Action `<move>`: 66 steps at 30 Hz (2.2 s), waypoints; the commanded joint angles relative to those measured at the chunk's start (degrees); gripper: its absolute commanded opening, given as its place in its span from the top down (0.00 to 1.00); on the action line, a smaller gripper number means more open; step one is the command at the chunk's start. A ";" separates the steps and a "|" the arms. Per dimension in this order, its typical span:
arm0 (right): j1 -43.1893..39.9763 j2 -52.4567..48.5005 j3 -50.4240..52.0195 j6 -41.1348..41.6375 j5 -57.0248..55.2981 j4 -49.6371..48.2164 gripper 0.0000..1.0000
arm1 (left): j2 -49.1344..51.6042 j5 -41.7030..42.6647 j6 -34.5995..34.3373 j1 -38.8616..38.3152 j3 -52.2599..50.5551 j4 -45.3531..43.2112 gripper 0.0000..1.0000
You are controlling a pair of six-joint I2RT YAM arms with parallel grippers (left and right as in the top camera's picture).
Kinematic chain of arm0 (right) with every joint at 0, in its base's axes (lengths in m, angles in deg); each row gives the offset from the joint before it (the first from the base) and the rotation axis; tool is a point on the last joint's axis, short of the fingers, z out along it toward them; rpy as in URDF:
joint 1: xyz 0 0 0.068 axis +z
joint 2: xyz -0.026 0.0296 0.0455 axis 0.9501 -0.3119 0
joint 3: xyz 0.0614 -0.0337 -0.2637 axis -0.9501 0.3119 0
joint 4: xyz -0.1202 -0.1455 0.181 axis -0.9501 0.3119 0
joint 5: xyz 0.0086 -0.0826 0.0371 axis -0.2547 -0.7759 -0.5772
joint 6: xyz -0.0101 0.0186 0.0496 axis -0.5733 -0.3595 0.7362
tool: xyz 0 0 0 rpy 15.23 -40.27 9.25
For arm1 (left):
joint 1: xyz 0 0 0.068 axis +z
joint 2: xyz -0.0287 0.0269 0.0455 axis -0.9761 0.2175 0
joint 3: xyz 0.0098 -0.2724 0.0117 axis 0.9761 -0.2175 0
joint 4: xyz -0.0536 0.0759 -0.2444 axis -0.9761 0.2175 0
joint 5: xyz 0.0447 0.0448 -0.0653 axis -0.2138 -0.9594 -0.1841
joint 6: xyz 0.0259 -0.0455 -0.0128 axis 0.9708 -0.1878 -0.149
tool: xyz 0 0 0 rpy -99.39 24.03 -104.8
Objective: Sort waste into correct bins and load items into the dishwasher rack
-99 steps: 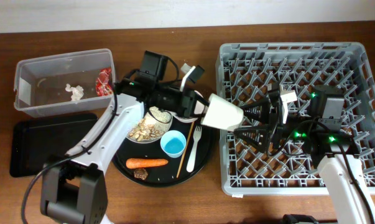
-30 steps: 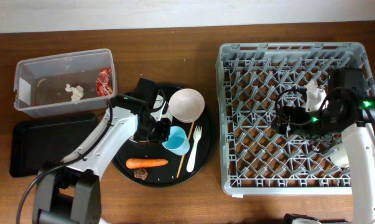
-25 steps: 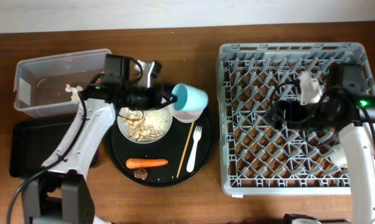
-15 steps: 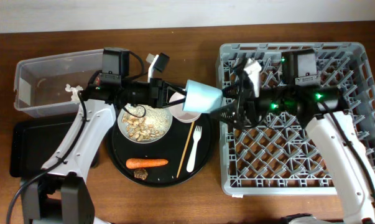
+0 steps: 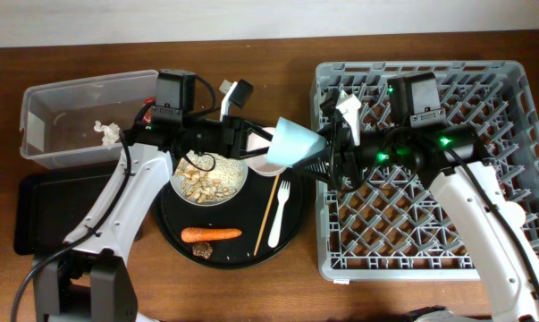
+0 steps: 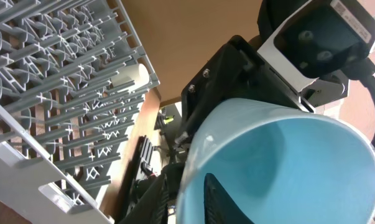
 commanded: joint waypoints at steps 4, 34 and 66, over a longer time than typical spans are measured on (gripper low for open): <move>-1.55 0.02 -4.02 11.41 -33.90 8.37 0.50 | -1.25 -19.74 0.02 -0.09 0.48 4.22 0.42; -33.77 -6.73 -16.09 21.38 -43.30 31.67 0.01 | -1.25 -77.68 0.02 -0.24 0.48 27.04 0.35; -7.15 -5.40 -16.06 24.44 -37.27 35.15 0.24 | -6.36 -70.71 1.33 -17.00 0.70 9.33 0.99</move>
